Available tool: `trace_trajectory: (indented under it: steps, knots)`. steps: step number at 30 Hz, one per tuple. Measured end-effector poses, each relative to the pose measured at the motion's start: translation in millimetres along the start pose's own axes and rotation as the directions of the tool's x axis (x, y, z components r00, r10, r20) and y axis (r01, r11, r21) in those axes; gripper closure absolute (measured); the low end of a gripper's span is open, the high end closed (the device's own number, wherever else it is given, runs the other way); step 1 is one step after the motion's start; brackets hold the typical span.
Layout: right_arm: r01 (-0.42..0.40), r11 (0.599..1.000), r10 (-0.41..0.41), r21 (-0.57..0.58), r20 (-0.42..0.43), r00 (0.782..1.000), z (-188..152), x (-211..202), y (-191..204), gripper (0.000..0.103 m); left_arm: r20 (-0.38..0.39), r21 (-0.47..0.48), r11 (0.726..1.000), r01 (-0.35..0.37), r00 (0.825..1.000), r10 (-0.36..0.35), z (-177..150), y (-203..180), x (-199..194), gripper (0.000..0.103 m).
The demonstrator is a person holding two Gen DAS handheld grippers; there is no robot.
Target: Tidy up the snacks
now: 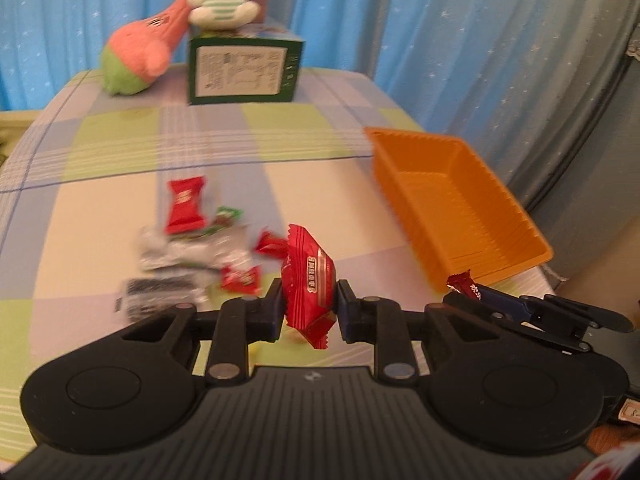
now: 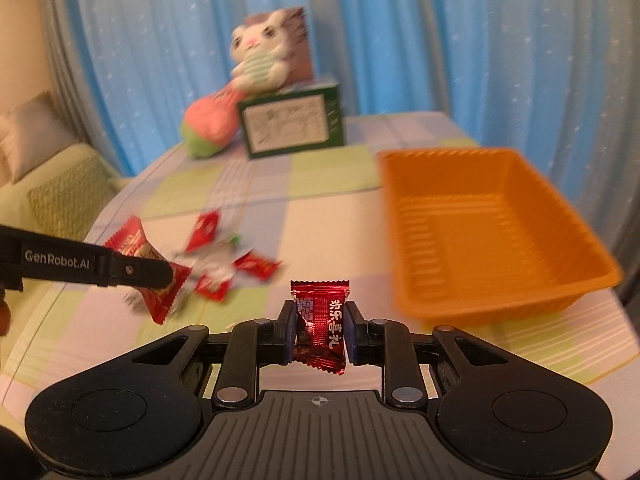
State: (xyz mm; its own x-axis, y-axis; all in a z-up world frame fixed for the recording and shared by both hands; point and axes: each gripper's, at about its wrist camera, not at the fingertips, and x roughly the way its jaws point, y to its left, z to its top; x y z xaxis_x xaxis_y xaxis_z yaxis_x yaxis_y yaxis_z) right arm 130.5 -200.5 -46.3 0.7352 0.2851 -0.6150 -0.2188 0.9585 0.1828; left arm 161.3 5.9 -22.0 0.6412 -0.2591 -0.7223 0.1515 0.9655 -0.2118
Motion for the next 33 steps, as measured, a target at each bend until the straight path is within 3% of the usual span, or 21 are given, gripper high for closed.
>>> trace_trajectory:
  steps: [13, 26, 29, 33]
  knots:
    - [0.107, 0.992, -0.109, 0.067, 0.022, 0.994, 51, -5, -104, 0.078, 0.017, 0.077, 0.99, 0.119, 0.993, -0.121, 46, -102, 54, 0.08]
    - [0.117, 0.987, -0.117, 0.112, -0.001, 0.993, 68, 11, -148, 0.078, -0.047, 0.074, 0.984, 0.163, 0.986, -0.16, 53, -132, 112, 0.079]
    - [0.116, 0.986, -0.116, 0.122, -0.011, 0.993, 67, 14, -152, 0.078, -0.05, 0.06, 0.984, 0.168, 0.985, -0.165, 53, -132, 118, 0.069]
    - [0.118, 0.984, -0.117, 0.131, -0.015, 0.993, 66, 13, -156, 0.078, -0.039, 0.048, 0.987, 0.155, 0.987, -0.153, 51, -127, 114, 0.068]
